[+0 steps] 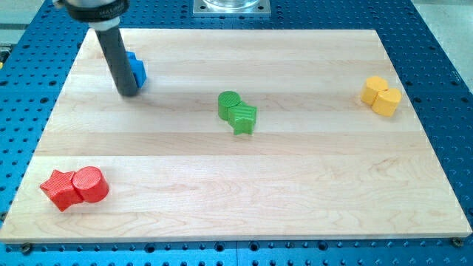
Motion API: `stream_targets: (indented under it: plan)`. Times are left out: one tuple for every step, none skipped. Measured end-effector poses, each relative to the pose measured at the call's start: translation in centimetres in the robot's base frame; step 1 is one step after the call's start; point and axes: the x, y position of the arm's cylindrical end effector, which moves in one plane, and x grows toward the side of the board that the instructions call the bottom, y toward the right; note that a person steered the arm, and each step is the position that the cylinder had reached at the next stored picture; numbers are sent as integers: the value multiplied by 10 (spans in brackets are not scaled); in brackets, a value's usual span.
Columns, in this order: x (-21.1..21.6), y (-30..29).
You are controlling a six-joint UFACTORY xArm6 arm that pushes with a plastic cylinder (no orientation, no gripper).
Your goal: Push the triangle to the top left side
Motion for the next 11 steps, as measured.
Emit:
stream_targets:
  plan:
    - [-46,0]
    - [-54,-7]
    - [-6,-2]
    - [35,34]
    - [16,31]
    - [-56,-20]
    - [-66,-40]
    - [-66,-40]
    - [-41,-31]
    - [36,26]
    - [20,101]
